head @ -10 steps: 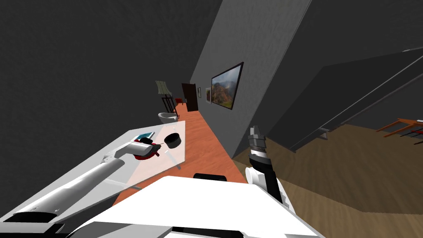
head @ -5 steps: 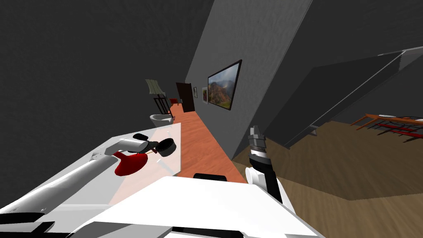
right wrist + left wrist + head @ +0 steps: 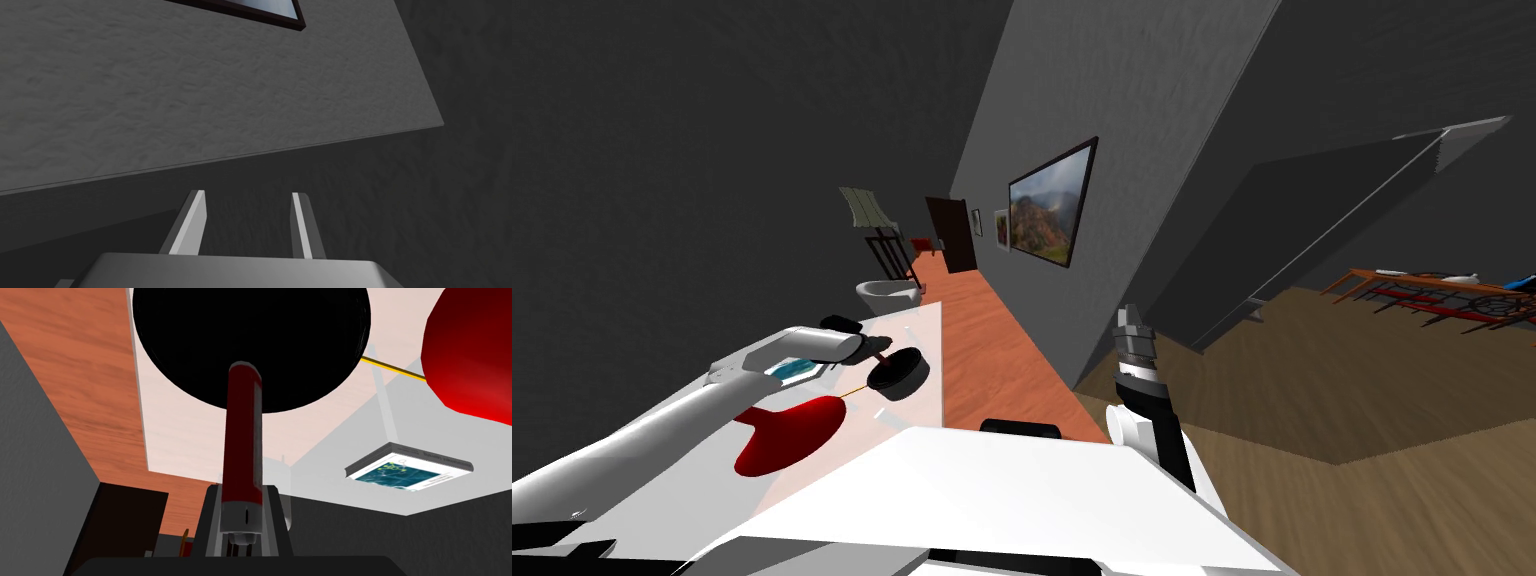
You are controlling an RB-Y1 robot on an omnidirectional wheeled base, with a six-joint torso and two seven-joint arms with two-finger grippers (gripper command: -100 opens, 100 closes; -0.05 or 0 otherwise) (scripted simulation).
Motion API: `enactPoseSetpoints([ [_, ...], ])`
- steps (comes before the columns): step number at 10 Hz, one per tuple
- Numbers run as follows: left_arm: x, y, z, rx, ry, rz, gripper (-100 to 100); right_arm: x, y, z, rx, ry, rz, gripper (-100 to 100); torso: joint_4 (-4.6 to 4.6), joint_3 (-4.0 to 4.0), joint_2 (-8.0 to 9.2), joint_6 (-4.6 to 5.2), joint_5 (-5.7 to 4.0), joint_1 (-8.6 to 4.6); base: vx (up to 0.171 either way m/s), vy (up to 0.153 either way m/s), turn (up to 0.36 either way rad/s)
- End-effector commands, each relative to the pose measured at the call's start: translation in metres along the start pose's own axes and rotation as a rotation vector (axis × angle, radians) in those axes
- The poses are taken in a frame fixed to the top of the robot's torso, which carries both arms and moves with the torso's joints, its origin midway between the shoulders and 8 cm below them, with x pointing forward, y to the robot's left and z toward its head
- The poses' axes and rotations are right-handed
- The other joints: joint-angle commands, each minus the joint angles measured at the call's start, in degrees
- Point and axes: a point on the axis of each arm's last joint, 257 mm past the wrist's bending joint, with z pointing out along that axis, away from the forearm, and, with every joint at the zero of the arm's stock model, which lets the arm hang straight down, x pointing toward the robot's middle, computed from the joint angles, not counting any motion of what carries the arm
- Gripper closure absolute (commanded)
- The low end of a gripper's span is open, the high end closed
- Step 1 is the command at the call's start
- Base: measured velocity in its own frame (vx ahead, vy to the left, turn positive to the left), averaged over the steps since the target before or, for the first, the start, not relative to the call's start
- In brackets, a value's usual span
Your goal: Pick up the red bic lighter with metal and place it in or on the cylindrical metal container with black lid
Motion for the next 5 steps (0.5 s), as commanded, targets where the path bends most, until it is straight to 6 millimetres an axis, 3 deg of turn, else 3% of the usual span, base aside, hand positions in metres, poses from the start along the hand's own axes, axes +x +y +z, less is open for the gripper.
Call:
enactPoseSetpoints([
  [1,0.0000,0.0000,0.0000,0.000,0.000,0.000,100,0.0000,0.0000,0.0000,0.000,0.000,0.000,0,0.00,0.00,0.00,0.00,0.00,0.00,0.047,0.036,-0.033],
  [2,-0.0018,-0.0010,-0.0013,0.002,-0.003,0.002,-100,0.0000,0.0000,0.0000,0.000,0.000,0.000,0,-0.01,0.07,0.17,-0.07,0.04,-0.10,0.010,0.007,0.000],
  [5,-0.0019,-0.0011,-0.0012,0.003,-0.003,0.002,-100,0.0000,0.0000,0.0000,0.000,0.000,0.000,0,0.05,0.22,0.42,-0.08,0.00,-0.24,0.000,0.000,0.000],
])
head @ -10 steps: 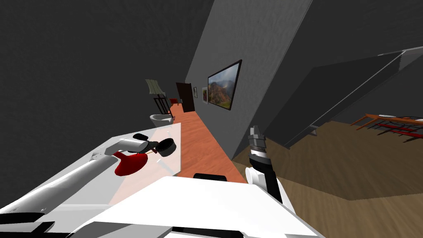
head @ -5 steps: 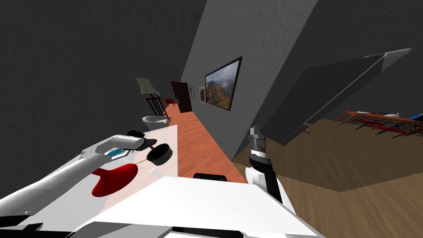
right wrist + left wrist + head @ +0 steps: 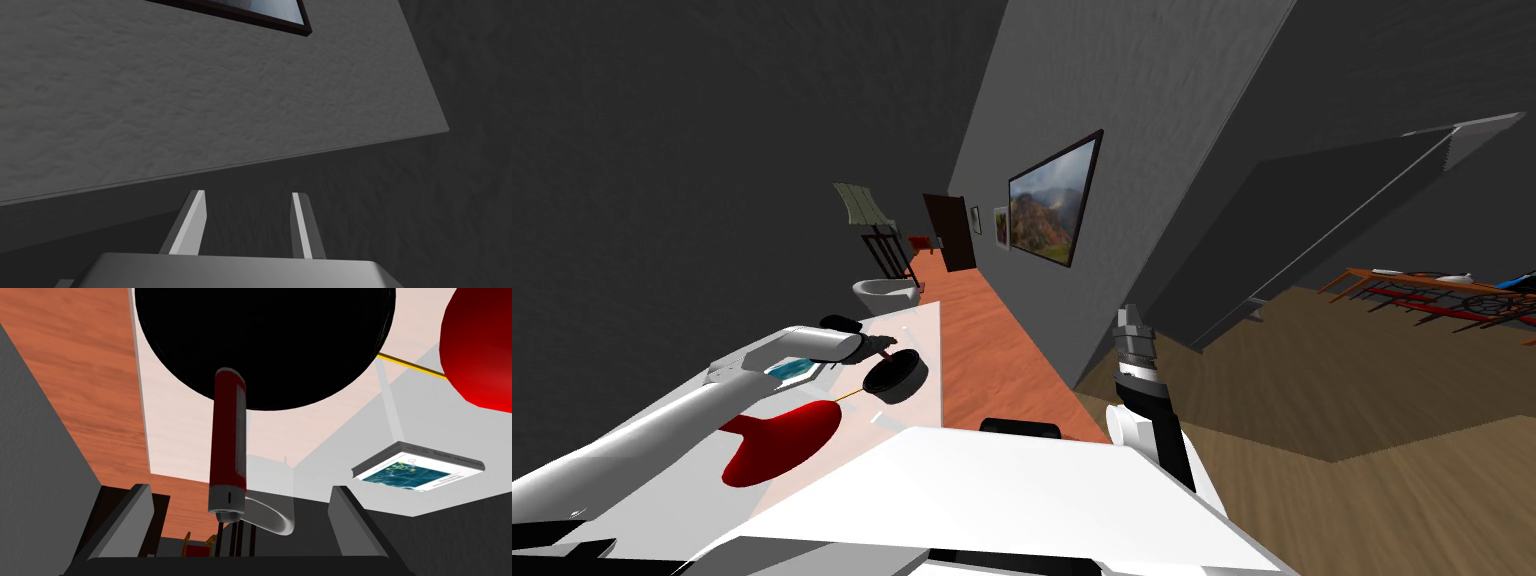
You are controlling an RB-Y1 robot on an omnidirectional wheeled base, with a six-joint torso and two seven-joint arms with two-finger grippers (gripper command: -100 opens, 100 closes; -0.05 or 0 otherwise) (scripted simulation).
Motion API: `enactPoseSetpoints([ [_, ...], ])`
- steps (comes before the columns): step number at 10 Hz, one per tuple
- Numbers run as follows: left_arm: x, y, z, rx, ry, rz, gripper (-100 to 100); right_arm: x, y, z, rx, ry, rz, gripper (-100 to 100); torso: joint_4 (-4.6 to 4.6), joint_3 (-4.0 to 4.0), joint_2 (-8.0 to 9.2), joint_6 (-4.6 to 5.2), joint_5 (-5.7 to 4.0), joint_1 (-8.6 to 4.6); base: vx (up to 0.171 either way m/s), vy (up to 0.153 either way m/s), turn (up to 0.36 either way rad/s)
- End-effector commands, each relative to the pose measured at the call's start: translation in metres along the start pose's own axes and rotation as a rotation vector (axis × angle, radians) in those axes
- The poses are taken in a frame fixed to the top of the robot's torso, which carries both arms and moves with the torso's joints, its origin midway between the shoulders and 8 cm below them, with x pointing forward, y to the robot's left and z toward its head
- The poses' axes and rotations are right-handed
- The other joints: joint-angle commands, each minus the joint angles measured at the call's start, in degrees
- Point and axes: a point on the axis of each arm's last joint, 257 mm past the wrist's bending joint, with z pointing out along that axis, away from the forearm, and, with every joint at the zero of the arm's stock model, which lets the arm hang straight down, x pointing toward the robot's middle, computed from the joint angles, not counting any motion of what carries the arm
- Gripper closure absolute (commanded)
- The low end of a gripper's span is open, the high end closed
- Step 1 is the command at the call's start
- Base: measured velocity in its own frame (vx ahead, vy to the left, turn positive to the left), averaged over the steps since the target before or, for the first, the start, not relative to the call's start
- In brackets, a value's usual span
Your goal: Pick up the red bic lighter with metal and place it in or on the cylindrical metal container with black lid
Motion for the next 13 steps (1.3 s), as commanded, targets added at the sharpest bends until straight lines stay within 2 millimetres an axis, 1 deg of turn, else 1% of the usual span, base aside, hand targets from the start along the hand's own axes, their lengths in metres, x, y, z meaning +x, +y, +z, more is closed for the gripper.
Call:
enactPoseSetpoints([
  [1,0.000,0.000,0.000,0.000,0.000,0.000,-100,0.000,0.000,0.000,0.000,0.000,0.000,0,0.00,0.00,0.00,0.00,0.00,0.00,0.000,0.000,0.000],
  [2,0.000,0.000,0.000,0.000,0.000,0.000,0,0.000,0.000,0.000,0.000,0.000,0.000,0,0.00,0.00,0.01,0.00,0.00,0.00,0.000,0.000,0.000],
  [3,-0.010,-0.006,-0.013,0.007,0.000,0.007,-100,0.000,0.000,0.000,0.000,0.000,0.000,0,0.00,0.01,0.01,0.00,0.00,0.00,0.013,-0.002,0.075],
  [5,-0.022,-0.014,-0.031,0.016,0.001,0.021,-100,0.000,0.000,0.000,0.000,0.000,0.000,0,-0.01,-0.03,-0.05,-0.02,-0.02,-0.02,0.028,-0.004,0.097],
  [6,-0.025,-0.016,-0.036,0.018,0.001,0.025,-100,0.000,0.000,0.000,0.000,0.000,0.000,0,-0.02,-0.05,-0.08,-0.01,-0.02,-0.04,0.026,-0.011,0.048],
  [7,-0.030,-0.021,-0.046,0.022,0.002,0.033,-100,0.000,0.000,0.000,0.000,0.000,0.000,0,-0.02,-0.05,-0.08,0.01,-0.02,-0.05,0.018,-0.008,0.051],
  [8,-0.029,-0.020,-0.039,0.022,-0.001,0.028,-100,0.000,0.000,0.000,0.000,0.000,0.000,0,-0.01,-0.04,-0.07,0.00,-0.02,-0.06,0.008,-0.004,0.011],
  [9,-0.029,-0.020,-0.040,0.020,0.001,0.029,0,0.000,0.000,0.000,0.000,0.000,0.000,0,-0.01,-0.02,-0.03,0.01,0.00,-0.03,0.000,0.000,0.000],
  [13,-0.029,-0.020,-0.040,0.020,0.001,0.029,0,0.000,0.000,0.000,0.000,0.000,0.000,0,0.00,0.00,0.01,0.00,0.01,0.00,0.000,0.000,0.000],
])
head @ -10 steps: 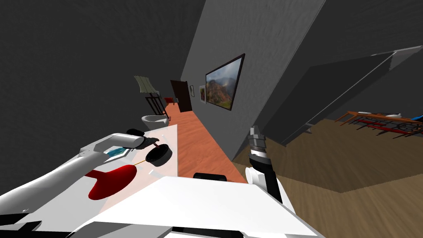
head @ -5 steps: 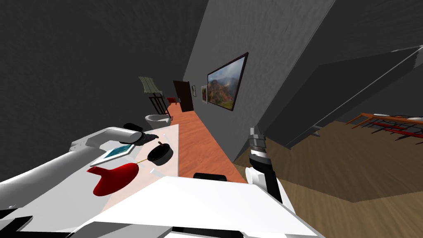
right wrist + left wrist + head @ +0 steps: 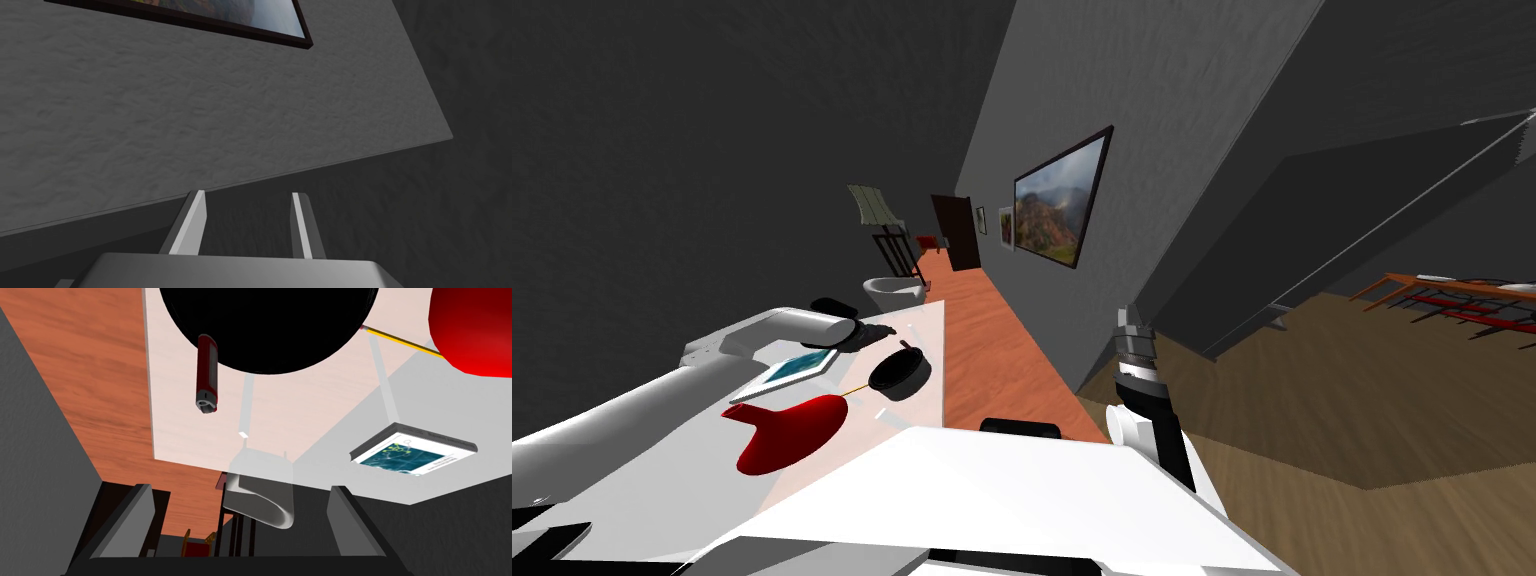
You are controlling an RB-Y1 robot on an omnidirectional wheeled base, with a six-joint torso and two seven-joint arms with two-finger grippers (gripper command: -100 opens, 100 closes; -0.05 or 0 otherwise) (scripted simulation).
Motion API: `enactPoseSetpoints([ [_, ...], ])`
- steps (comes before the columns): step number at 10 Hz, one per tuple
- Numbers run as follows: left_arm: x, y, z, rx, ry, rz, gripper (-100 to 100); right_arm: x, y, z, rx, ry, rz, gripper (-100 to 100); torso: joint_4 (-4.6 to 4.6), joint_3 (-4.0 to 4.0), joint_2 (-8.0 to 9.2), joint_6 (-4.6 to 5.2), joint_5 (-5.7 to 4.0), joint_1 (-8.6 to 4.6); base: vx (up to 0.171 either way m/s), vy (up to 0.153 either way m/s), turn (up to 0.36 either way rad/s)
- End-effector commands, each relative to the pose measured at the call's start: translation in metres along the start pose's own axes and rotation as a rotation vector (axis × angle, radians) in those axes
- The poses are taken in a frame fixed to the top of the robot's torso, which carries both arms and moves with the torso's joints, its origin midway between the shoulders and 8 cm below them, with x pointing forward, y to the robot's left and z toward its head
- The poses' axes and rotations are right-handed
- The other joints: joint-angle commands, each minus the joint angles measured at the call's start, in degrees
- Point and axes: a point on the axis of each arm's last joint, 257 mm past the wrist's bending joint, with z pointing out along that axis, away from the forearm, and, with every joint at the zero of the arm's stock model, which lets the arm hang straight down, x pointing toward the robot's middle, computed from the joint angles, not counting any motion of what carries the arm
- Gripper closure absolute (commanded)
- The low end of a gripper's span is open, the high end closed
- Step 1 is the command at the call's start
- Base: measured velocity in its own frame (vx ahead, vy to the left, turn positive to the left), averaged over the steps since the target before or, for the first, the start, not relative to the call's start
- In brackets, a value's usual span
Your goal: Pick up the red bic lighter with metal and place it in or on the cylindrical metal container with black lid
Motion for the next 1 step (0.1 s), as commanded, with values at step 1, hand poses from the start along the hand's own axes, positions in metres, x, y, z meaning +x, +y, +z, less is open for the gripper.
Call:
enactPoseSetpoints([
  [1,0.0000,0.0000,0.0000,0.000,0.000,0.000,0,0.0000,0.0000,0.0000,0.000,0.000,0.000,0,0.00,0.00,0.00,0.00,0.00,0.00,0.000,0.000,0.000],
])
